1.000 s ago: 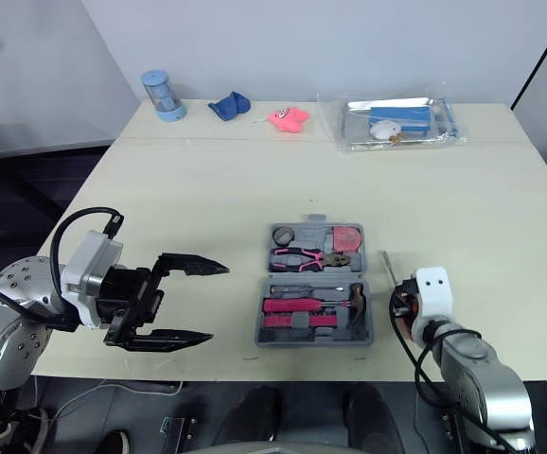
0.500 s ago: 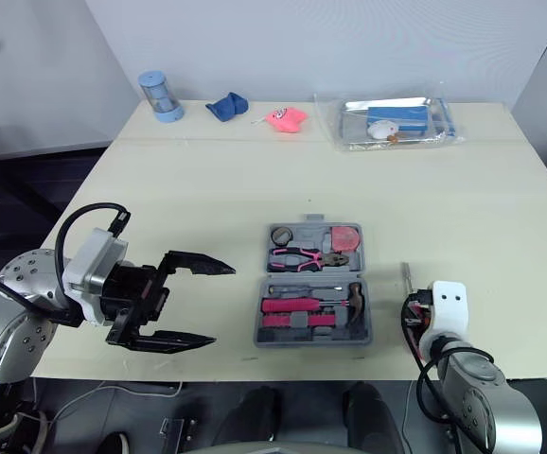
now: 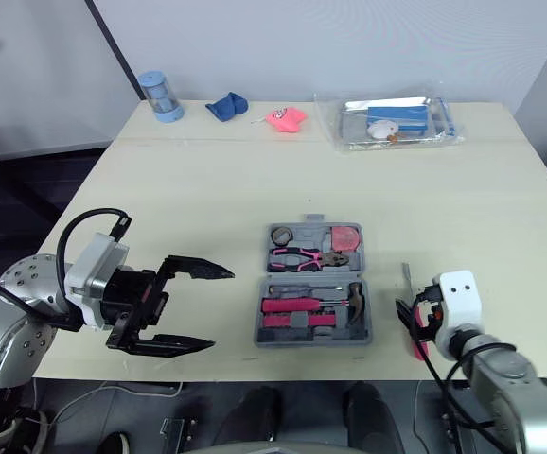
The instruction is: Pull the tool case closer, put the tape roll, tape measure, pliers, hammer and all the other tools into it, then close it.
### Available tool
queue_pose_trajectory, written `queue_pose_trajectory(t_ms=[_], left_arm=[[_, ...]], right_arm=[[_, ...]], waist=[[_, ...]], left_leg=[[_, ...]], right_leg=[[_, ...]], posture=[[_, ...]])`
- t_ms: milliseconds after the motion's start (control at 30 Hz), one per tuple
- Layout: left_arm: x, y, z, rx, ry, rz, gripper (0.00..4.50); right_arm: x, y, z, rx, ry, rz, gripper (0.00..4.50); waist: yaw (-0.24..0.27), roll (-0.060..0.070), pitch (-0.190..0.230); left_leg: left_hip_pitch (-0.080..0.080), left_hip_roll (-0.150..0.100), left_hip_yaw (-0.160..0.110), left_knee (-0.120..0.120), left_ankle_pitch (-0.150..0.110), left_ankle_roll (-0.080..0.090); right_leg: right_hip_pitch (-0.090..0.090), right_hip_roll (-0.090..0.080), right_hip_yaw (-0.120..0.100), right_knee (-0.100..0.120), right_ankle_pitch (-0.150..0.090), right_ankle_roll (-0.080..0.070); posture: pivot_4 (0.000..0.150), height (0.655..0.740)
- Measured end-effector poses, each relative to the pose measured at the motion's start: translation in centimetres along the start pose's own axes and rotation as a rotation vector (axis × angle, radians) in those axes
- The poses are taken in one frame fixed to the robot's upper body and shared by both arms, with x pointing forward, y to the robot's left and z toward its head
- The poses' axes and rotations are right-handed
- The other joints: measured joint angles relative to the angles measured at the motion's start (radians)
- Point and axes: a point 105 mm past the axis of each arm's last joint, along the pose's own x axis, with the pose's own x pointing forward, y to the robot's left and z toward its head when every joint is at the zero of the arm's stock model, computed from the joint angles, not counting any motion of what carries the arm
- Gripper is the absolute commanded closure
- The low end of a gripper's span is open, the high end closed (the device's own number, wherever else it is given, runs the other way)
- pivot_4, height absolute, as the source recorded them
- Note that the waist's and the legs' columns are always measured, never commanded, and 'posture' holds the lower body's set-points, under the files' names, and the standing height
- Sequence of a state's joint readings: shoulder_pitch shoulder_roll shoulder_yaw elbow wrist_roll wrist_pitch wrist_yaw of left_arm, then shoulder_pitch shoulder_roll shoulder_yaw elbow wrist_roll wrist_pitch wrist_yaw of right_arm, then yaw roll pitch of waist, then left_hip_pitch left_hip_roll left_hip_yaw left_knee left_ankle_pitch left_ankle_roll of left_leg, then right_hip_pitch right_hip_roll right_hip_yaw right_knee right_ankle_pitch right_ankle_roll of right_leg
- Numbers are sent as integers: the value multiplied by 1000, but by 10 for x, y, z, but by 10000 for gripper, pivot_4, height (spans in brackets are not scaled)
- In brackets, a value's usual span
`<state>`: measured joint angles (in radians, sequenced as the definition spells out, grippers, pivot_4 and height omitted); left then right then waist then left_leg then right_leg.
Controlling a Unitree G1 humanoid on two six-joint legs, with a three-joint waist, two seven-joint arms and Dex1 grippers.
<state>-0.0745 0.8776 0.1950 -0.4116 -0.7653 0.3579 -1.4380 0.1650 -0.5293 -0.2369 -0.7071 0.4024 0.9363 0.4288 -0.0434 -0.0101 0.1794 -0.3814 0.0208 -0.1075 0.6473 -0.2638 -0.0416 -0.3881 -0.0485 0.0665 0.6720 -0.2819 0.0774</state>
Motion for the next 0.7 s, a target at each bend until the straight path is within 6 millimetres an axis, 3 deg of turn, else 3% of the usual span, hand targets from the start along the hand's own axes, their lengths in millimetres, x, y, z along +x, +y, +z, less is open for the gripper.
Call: queue_pose_trajectory(t_ms=[200,333,600,700], left_arm=[[0,2,-2,16,9,27,0],[-2,2,-4,33,20,37,0],[-10,-4,-14,18,43,53,0],[-12,-6,-15,18,51,40,0]], right_arm=[[1,-5,11,-192,10,298,615],[2,-14,23,-426,-11,527,615],[7,-26,0,-888,110,950,615],[11,-29,-3,-1006,143,1012,615]], waist=[[-1,-1,0],[0,-1,1],[-6,-1,2],[-7,0,3]], left_leg=[[0,0,1,0,0,0],[0,0,2,0,0,0],[1,1,3,1,0,0],[1,1,3,1,0,0]], right_leg=[[0,0,0,-1,0,0],[0,0,0,-1,0,0],[1,0,1,-2,0,0],[1,0,1,-1,0,0]], posture=[[1500,7400],[1500,7400],[1500,7400],[1500,7400]])
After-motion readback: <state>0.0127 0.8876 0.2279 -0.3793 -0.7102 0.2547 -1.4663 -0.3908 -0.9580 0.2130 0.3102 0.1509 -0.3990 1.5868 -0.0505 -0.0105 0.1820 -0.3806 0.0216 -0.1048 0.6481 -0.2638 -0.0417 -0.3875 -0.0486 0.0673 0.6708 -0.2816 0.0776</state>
